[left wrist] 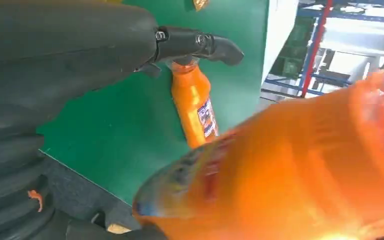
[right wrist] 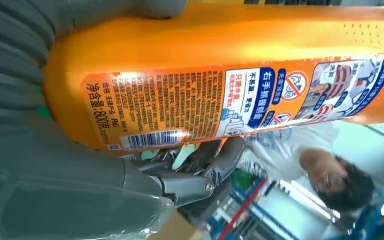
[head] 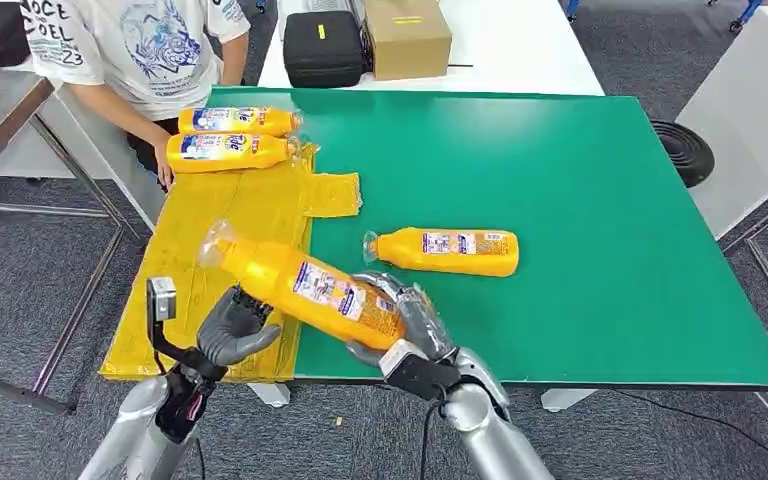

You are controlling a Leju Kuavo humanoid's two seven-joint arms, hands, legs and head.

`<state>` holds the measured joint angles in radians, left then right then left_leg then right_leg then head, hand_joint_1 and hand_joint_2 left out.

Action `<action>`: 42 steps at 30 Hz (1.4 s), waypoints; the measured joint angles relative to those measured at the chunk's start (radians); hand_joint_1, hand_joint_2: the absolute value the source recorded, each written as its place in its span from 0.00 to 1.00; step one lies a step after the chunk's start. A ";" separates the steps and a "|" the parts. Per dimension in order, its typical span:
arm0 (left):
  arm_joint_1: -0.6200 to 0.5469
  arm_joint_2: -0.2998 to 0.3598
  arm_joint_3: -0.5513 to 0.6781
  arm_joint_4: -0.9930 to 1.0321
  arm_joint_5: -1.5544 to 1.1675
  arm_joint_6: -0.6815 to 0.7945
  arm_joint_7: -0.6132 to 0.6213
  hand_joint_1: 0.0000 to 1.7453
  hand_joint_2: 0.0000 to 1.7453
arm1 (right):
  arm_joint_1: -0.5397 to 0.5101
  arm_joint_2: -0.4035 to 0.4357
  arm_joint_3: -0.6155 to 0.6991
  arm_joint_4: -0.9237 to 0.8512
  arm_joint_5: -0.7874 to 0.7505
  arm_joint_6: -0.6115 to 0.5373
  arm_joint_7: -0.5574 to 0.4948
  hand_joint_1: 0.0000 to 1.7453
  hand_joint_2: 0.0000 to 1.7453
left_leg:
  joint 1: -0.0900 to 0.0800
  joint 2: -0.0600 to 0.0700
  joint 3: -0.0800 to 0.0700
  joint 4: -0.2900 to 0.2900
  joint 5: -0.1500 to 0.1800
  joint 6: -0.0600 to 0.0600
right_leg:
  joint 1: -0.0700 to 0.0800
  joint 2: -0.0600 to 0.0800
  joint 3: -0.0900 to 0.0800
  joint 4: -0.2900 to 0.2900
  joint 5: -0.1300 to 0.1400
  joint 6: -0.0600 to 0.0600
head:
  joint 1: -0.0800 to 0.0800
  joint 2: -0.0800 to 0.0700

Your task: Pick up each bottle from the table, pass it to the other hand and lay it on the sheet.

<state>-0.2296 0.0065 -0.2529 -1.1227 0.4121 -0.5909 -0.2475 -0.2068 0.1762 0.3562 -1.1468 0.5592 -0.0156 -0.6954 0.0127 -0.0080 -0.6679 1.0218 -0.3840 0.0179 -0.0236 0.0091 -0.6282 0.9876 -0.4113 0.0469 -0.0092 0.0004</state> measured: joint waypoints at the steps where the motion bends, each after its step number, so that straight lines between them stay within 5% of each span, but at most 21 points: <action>1: -0.004 0.000 -0.001 0.007 0.016 0.001 0.008 0.00 1.00 | -0.001 0.000 0.008 0.007 -0.001 0.000 0.000 1.00 1.00 | 0.000 0.000 0.000 0.000 0.000 0.000 | 0.000 0.000 0.000 0.000 0.000 0.000 | 0.000 0.000; 42: 0.005 0.000 -0.072 0.002 0.120 -0.042 0.015 0.00 1.00 | -0.044 -0.017 0.042 0.081 -0.086 0.002 0.000 1.00 1.00 | 0.000 0.000 -0.001 0.000 0.000 0.000 | 0.000 0.000 0.000 0.000 0.000 0.000 | 0.000 0.000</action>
<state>-0.2244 0.0069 -0.3250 -1.1204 0.5318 -0.6332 -0.2323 -0.2511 0.1591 0.3983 -1.0655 0.4734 -0.0133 -0.6958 0.0126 -0.0080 -0.6685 1.0218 -0.3840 0.0179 -0.0237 0.0091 -0.6287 0.9876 -0.4113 0.0469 -0.0095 0.0004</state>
